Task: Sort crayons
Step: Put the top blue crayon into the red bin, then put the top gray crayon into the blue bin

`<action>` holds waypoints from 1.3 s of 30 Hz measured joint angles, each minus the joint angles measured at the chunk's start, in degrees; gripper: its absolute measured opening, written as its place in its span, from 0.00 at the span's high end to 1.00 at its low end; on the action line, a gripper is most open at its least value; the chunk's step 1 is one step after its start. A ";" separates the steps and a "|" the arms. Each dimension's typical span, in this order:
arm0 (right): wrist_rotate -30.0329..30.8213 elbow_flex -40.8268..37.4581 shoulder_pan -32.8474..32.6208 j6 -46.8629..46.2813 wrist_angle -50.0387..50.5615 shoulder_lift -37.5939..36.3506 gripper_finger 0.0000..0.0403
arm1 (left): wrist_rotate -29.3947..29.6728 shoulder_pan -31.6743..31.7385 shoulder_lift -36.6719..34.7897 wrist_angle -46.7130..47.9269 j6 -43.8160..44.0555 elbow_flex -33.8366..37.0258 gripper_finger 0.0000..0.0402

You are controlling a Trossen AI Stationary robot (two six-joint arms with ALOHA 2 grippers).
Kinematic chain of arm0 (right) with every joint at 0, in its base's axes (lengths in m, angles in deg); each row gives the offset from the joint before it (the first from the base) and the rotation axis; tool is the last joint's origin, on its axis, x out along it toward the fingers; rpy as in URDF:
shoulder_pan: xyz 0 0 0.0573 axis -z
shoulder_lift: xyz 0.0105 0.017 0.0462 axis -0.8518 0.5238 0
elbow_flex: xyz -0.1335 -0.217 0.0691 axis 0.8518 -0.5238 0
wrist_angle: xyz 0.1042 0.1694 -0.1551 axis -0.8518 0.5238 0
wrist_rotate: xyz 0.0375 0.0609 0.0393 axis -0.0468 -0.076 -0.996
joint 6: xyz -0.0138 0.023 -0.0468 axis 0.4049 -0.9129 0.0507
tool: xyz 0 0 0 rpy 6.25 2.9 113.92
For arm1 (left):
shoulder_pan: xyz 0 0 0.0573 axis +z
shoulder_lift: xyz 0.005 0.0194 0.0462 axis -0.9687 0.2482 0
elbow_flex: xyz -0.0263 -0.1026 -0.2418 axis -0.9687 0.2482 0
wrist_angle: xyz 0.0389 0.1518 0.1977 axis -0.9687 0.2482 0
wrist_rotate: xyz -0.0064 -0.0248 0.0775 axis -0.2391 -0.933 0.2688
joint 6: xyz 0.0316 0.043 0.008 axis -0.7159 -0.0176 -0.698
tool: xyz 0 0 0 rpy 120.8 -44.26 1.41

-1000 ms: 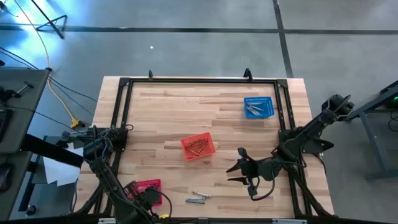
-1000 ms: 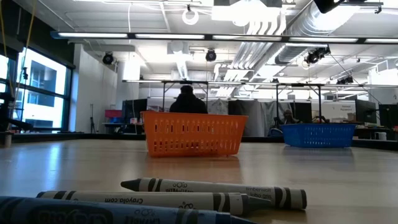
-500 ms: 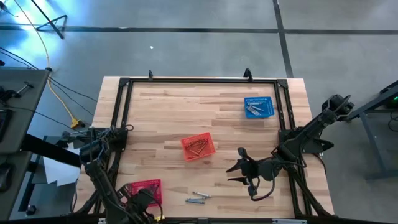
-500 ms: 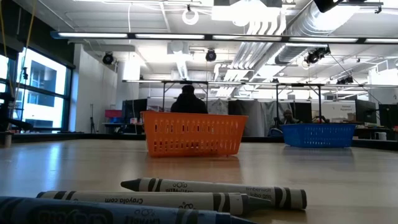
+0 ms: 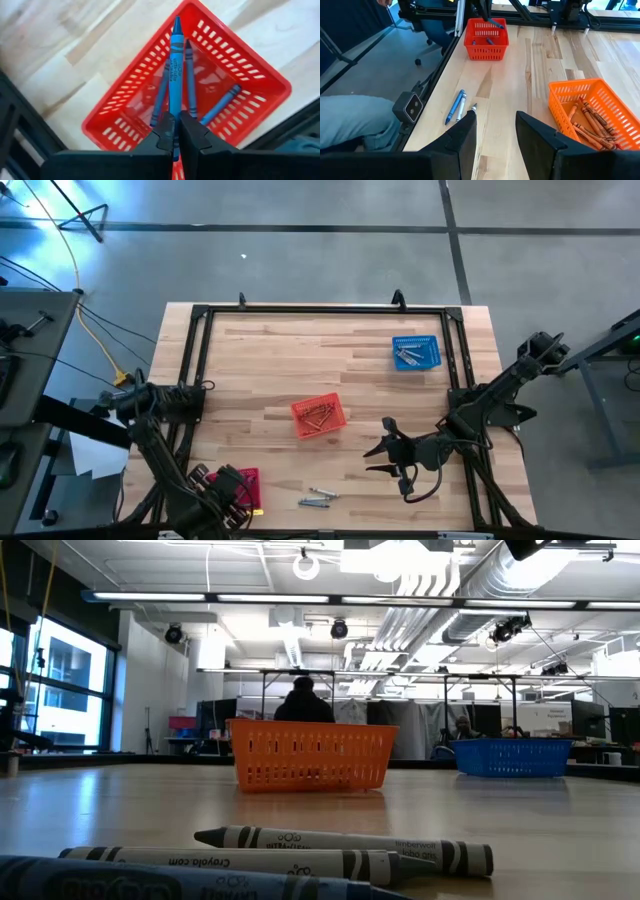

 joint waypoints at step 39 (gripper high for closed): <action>-0.02 0.02 3.74 -12.42 7.25 -0.20 0.67 | 1.01 25.27 -2.16 -25.52 -48.53 1.87 0.74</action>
